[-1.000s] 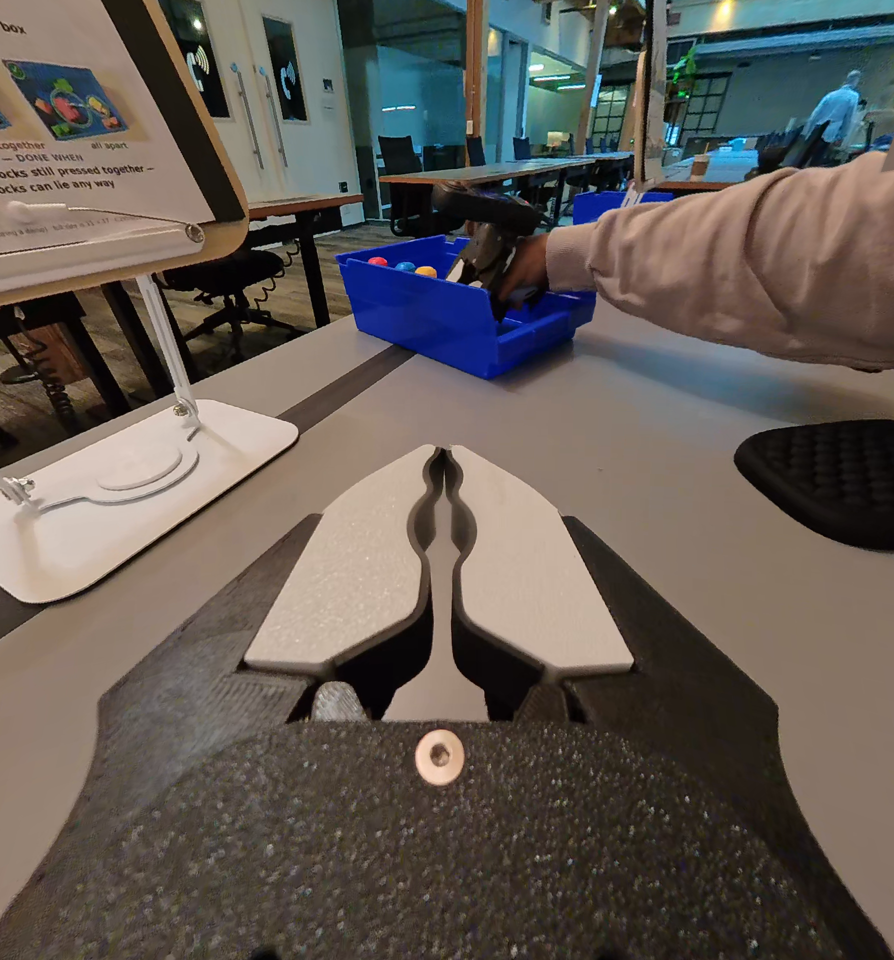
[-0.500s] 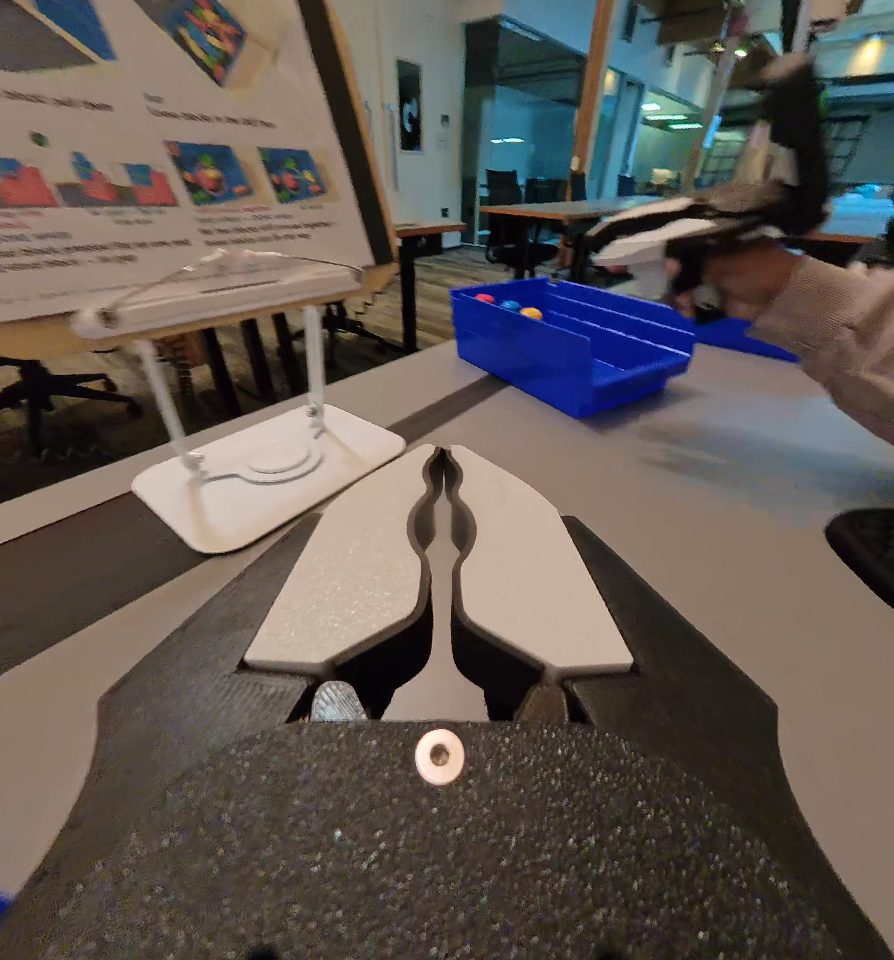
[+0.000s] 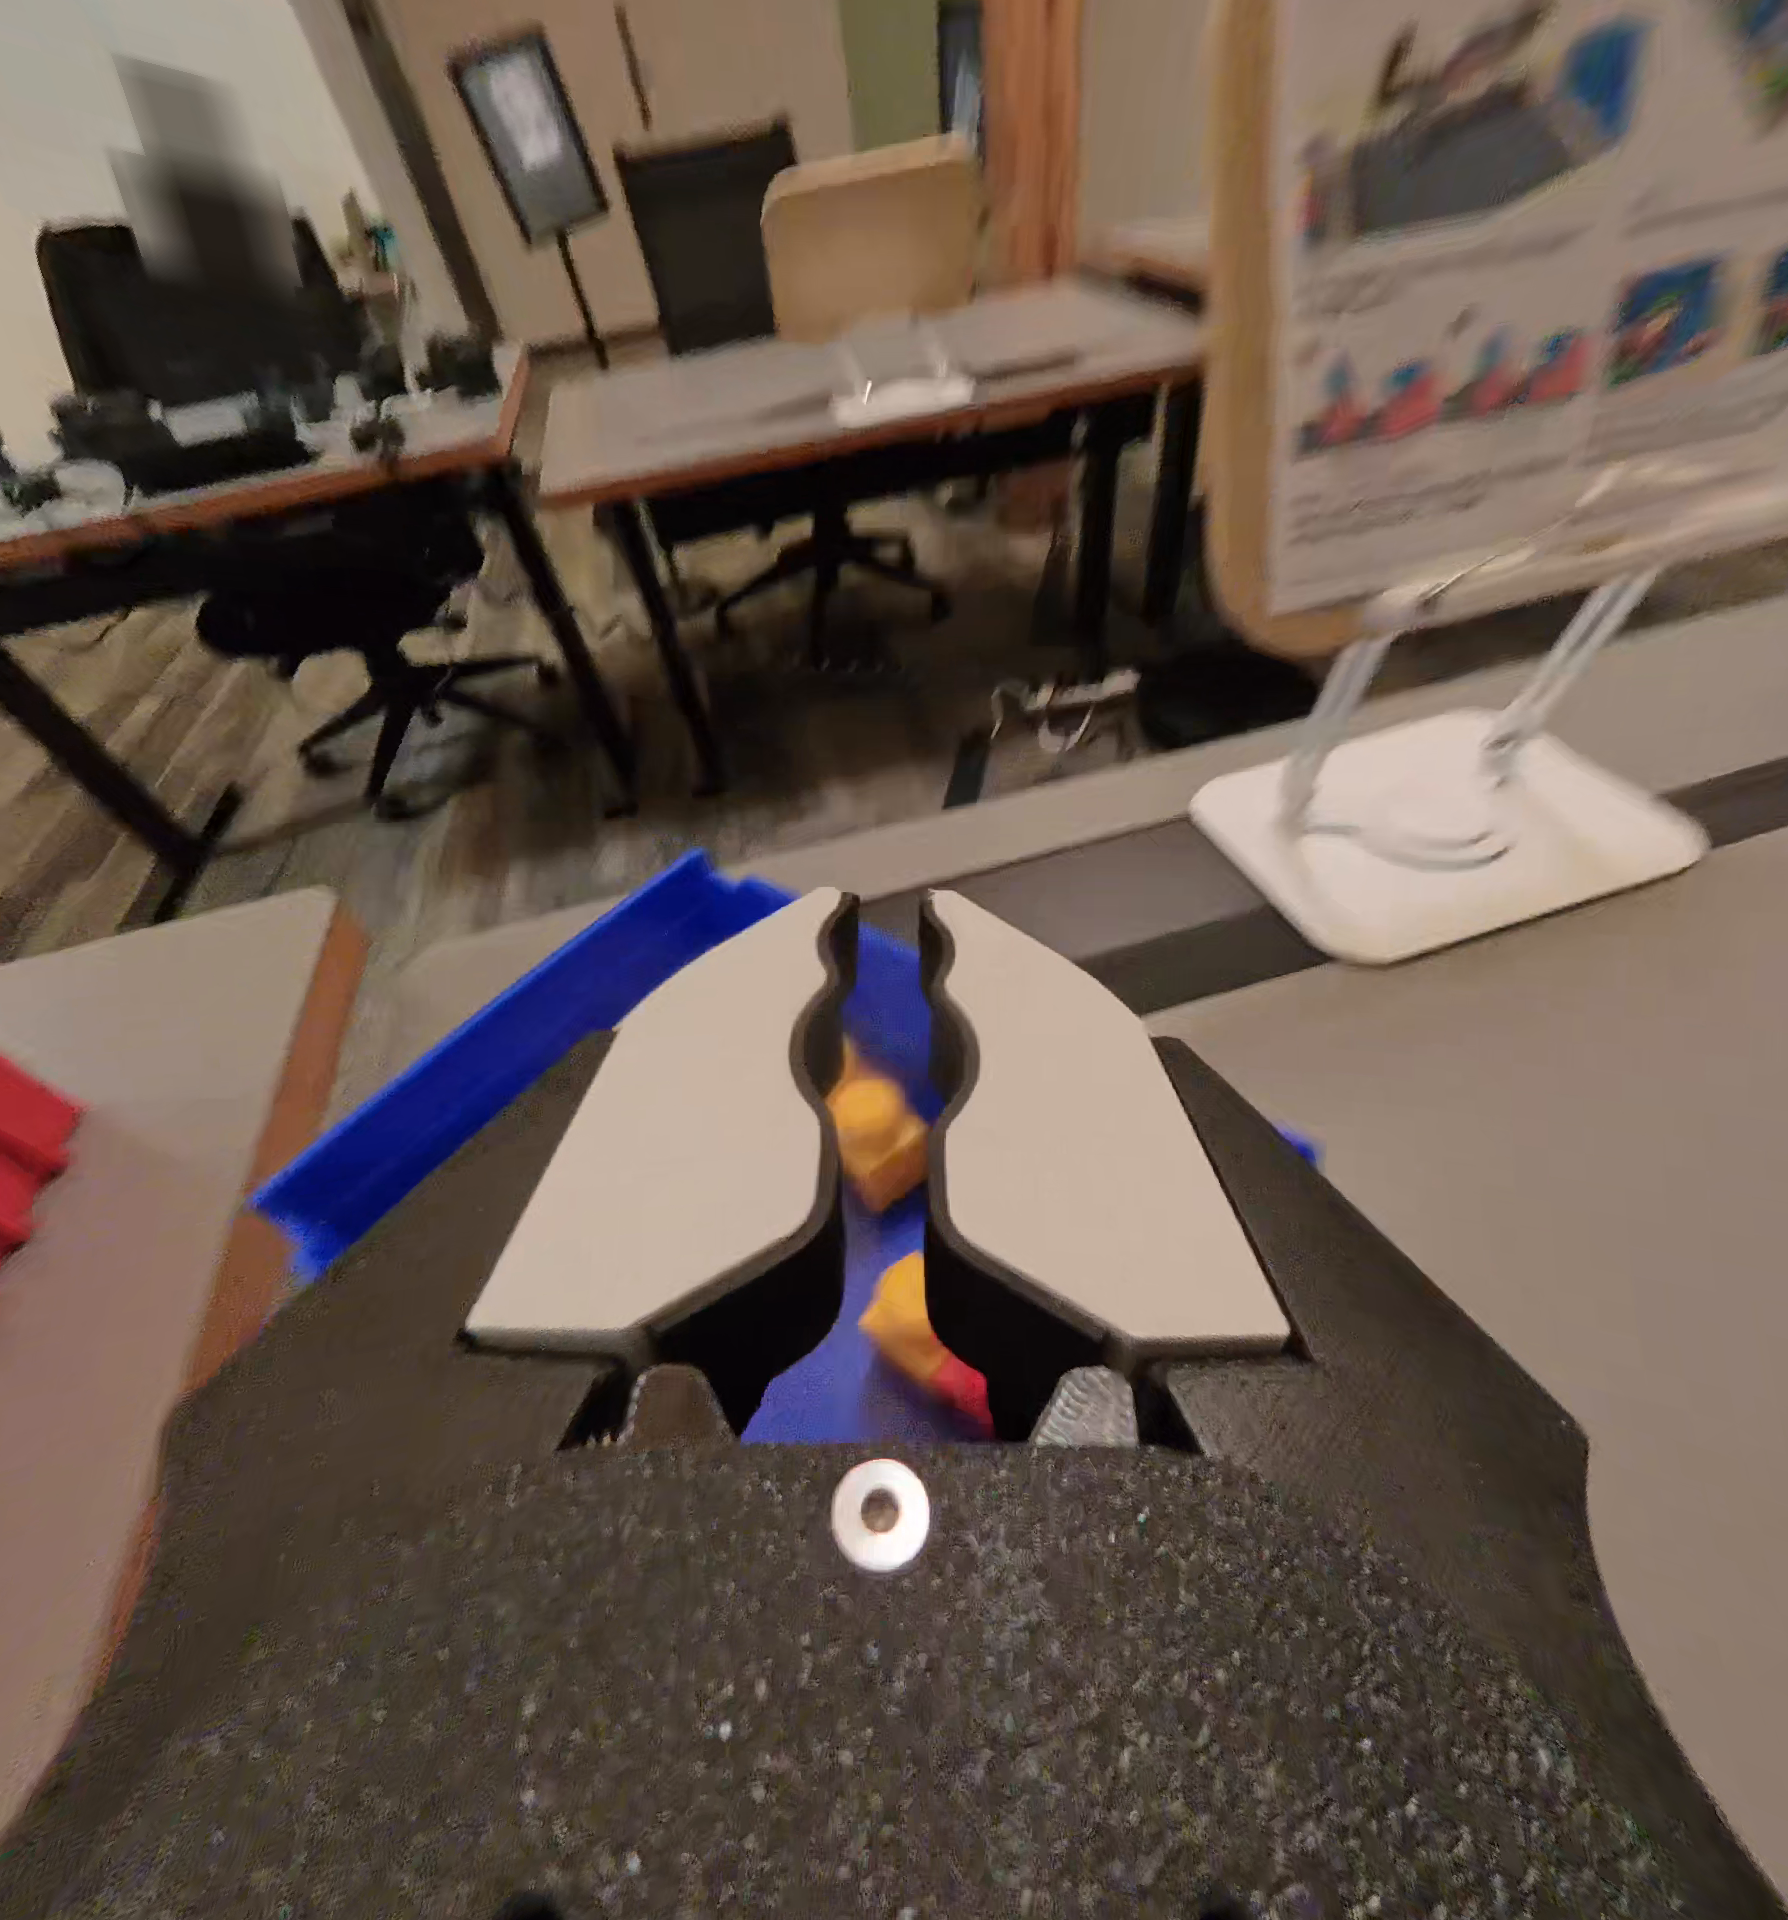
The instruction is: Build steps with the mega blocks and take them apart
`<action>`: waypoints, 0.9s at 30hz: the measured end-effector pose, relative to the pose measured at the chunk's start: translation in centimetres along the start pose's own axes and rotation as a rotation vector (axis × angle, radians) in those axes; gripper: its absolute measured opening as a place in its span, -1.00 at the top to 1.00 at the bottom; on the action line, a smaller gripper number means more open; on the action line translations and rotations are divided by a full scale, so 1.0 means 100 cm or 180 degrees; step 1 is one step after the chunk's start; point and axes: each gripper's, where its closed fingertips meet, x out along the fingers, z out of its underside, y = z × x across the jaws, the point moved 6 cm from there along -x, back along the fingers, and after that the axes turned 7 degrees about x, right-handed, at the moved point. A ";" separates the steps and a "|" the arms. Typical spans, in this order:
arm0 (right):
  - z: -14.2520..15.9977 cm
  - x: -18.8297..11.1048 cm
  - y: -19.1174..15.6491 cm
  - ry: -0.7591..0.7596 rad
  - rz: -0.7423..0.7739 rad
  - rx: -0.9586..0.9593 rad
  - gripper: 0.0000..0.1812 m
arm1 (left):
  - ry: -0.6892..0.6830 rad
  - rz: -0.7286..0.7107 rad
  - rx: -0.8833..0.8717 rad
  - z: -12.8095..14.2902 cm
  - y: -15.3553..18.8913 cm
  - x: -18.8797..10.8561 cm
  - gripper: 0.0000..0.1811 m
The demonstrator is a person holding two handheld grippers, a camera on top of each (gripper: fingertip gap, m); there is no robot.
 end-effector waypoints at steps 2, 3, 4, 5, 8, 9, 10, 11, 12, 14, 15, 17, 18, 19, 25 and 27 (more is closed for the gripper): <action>0.009 0.004 0.003 -0.0135 0.0036 -0.0068 1.00 | -0.0418 -0.0020 0.0080 0.009 -0.022 0.015 0.78; 0.011 0.005 0.003 -0.0157 0.0042 -0.0093 1.00 | -0.0621 0.0007 0.0070 0.016 -0.029 0.024 0.73; 0.012 0.006 0.003 -0.0157 0.0015 -0.0087 1.00 | -0.0822 0.0060 0.0027 0.023 -0.033 0.034 0.66; 0.013 0.007 0.002 -0.0158 -0.0014 -0.0063 1.00 | -0.0997 0.0120 -0.0044 0.030 -0.034 0.044 0.59; 0.018 0.009 0.006 -0.0254 0.0099 -0.0083 1.00 | -0.1327 0.0217 -0.0239 0.053 -0.030 0.078 0.49; 0.020 0.009 0.006 -0.0268 0.0105 -0.0096 1.00 | -0.1448 0.0224 -0.0289 0.062 -0.027 0.090 0.44; 0.022 0.009 0.006 -0.0279 0.0101 -0.0094 1.00 | -0.1572 0.0238 -0.0338 0.073 -0.024 0.100 0.41; 0.023 0.009 0.006 -0.0301 0.0095 -0.0097 1.00 | -0.1688 0.0237 -0.0364 0.084 -0.022 0.110 0.39; 0.025 0.009 0.007 -0.0320 0.0095 -0.0110 1.00 | -0.1833 0.0214 -0.0359 0.095 -0.020 0.118 0.40; 0.026 0.008 0.008 -0.0347 0.0094 -0.0133 1.00 | -0.2196 0.0215 -0.0378 0.117 -0.017 0.129 0.38; 0.027 0.008 0.008 -0.0356 0.0091 -0.0127 1.00 | -0.2323 0.0213 -0.0414 0.125 -0.016 0.133 0.39; 0.028 0.008 0.009 -0.0367 0.0062 -0.0098 1.00 | -0.2424 0.0217 -0.0504 0.134 -0.015 0.138 0.43; 0.028 0.008 0.009 -0.0372 0.0053 -0.0082 1.00 | -0.2456 0.0251 -0.0567 0.137 -0.014 0.141 0.44; 0.028 0.008 0.010 -0.0377 0.0040 -0.0063 1.00 | -0.2492 0.0286 -0.0616 0.140 -0.012 0.143 0.46; 0.031 0.008 0.009 -0.0443 0.0009 -0.0075 1.00 | -0.2780 0.0210 -0.0395 0.144 -0.016 0.146 0.60; 0.031 0.008 0.008 -0.0442 0.0007 -0.0114 1.00 | -0.2794 0.0167 -0.0216 0.137 -0.020 0.141 0.60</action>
